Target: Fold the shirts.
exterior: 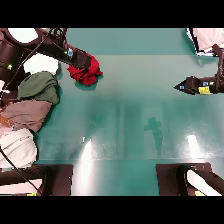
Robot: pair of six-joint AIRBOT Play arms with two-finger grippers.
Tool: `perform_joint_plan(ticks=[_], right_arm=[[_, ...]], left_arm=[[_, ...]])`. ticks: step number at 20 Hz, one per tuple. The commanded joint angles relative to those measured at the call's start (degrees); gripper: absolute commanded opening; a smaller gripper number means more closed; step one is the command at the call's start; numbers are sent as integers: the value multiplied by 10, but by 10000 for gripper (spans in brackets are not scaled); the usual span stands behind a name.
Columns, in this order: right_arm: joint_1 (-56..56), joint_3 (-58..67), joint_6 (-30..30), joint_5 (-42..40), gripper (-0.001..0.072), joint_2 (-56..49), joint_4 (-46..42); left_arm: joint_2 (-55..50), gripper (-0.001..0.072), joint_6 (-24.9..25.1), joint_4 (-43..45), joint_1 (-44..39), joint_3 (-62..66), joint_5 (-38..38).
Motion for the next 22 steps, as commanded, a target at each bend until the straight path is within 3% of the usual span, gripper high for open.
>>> perform_joint_plan(ticks=[1, 13, 20, 22], right_arm=[[0, 0, 0, 0, 12, 0, 0], [0, 0, 0, 0, 11, 0, 0], [0, 0, 0, 0, 11, 0, 3], [0, 0, 0, -3, 12, 0, 4]], left_arm=[[0, 25, 0, 0, 0, 0, 0], [0, 25, 0, 0, 0, 0, 3], [-1, 45, 13, -4, 0, 0, 60], [-9, 689, -4, 65, 0, 0, 84]])
